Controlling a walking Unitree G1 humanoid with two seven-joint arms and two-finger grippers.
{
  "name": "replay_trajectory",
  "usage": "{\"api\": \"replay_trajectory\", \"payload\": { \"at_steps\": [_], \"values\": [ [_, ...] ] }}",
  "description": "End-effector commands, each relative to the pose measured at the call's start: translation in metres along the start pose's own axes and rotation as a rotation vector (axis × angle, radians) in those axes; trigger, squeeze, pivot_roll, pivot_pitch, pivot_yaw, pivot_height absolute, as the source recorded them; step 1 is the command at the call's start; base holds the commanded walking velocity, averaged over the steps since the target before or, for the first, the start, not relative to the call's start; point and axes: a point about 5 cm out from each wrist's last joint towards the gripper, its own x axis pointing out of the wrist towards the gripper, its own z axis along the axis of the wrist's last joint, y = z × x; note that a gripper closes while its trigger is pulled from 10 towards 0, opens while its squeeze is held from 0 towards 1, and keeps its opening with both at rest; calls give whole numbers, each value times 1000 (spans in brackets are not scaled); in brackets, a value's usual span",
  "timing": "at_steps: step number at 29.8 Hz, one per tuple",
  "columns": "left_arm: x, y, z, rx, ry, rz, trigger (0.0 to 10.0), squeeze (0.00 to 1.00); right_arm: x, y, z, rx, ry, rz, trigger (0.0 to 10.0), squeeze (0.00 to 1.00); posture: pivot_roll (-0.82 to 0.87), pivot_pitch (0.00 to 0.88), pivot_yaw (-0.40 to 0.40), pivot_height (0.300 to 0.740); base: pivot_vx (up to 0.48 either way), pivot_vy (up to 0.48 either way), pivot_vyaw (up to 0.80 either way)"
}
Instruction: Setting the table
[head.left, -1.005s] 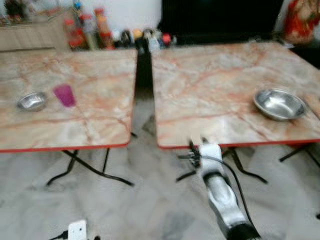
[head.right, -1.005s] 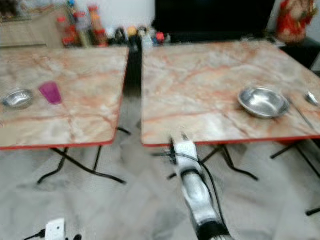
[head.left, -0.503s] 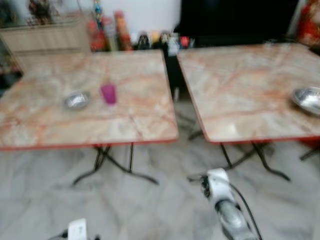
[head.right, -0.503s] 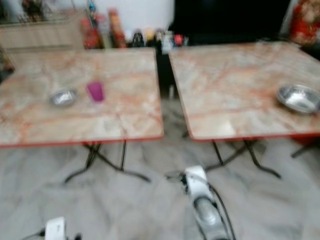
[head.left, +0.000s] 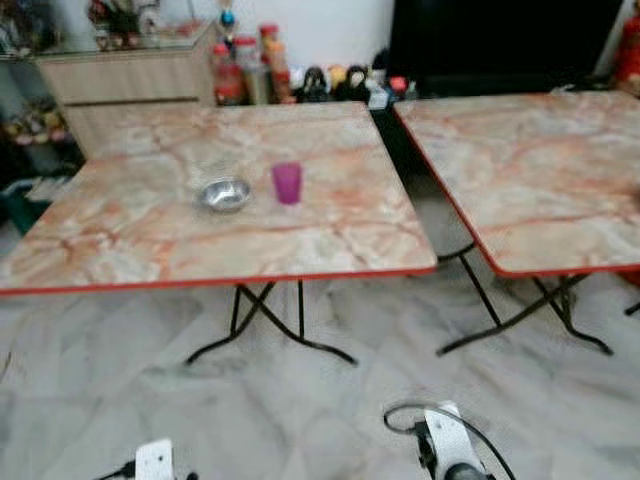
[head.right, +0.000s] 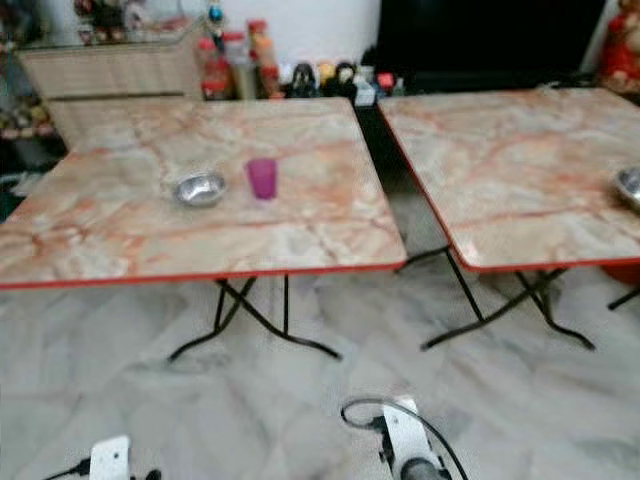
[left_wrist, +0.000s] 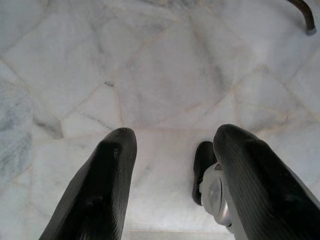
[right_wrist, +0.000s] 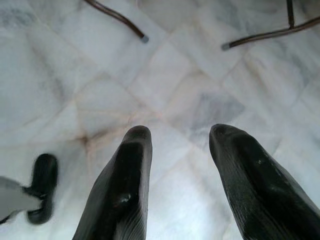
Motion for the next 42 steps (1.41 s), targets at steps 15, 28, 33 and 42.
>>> {"api": "replay_trajectory", "payload": {
  "at_steps": [15,28,33,42],
  "values": [
    [2,-1,4,4,-3,-5,10000,0,4,2,13,48,-11,-4,10000,0,59,0,8,740,0,0,0],
    [1,1,3,16,2,-3,10000,0,4,-1,11,33,1,-15,10000,0,63,0,14,740,256,0,123],
    [2,2,5,17,-4,-1,10000,0,3,1,9,58,9,-15,10000,0,70,0,12,740,321,0,160],
    [1,3,4,34,-4,-1,10000,0,3,1,10,78,5,-18,10000,0,70,0,21,740,344,0,0]
  ]
}}
